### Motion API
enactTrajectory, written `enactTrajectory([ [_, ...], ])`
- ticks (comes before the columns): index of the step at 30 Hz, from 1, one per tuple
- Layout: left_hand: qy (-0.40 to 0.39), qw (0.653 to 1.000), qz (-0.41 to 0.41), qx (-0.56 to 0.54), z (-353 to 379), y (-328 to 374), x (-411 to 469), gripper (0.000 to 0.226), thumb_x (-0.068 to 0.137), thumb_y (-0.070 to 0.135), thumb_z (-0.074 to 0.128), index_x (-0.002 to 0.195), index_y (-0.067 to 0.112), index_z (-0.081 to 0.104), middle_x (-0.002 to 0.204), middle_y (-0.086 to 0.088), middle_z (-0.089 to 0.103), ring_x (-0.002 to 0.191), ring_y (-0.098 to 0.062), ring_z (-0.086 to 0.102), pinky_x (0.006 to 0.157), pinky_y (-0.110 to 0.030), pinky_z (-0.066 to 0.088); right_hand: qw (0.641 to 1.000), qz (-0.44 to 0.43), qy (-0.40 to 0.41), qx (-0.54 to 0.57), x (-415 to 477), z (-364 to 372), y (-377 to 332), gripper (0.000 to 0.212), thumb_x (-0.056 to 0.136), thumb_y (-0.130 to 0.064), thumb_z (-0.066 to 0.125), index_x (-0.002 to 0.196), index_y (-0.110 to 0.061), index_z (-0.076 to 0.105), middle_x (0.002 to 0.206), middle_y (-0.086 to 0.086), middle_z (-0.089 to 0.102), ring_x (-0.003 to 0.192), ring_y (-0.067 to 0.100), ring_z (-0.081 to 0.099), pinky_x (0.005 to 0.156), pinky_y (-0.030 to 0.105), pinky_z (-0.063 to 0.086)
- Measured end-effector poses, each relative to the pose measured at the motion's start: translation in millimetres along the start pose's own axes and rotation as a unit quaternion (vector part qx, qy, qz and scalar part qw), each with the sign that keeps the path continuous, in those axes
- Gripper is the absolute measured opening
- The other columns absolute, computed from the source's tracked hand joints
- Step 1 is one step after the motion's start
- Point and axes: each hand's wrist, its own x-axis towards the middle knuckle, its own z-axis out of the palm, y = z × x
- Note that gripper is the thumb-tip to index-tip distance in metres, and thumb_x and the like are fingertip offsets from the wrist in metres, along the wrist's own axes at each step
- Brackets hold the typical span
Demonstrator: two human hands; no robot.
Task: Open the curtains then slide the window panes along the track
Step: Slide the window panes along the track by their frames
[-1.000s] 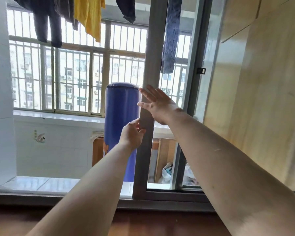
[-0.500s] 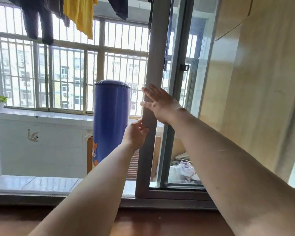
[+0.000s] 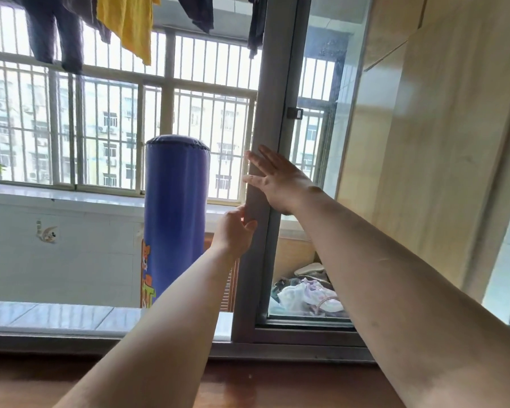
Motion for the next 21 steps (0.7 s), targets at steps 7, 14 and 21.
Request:
enactTrajectory([
  [7,-0.001,0.999,-0.008,0.032,-2,6,-1,0.043,0.095,0.020,0.054,0.137,0.012,0.050,0.128,-0.011,0.064,0.114,-0.027,0.063,0.097,-0.039,0.051,1.000,-0.010,0.002,0.001,3,4,2,0.061,0.100,-0.004,0.028,0.152,-0.034,0.019,0.162,-0.004,-0.020,0.148,0.019,-0.021,0.122,0.040,-0.006],
  [14,-0.050,0.998,-0.020,0.030,-10,8,-3,0.042,0.096,0.016,0.050,0.138,0.012,0.049,0.129,-0.006,0.063,0.112,-0.025,0.063,0.087,-0.027,0.049,1.000,0.004,-0.005,0.000,3,4,-3,0.068,0.097,0.004,0.031,0.153,-0.034,0.020,0.161,-0.005,-0.022,0.148,0.019,-0.022,0.122,0.039,-0.005],
  [21,-0.100,0.994,-0.050,0.001,-22,9,-7,0.047,0.097,0.013,0.050,0.143,0.008,0.041,0.142,-0.007,0.053,0.129,-0.023,0.052,0.106,-0.024,0.038,1.000,0.029,-0.009,-0.009,2,3,-12,0.077,0.092,0.009,0.035,0.154,-0.031,0.013,0.161,-0.002,-0.024,0.148,0.021,-0.023,0.123,0.042,-0.001],
])
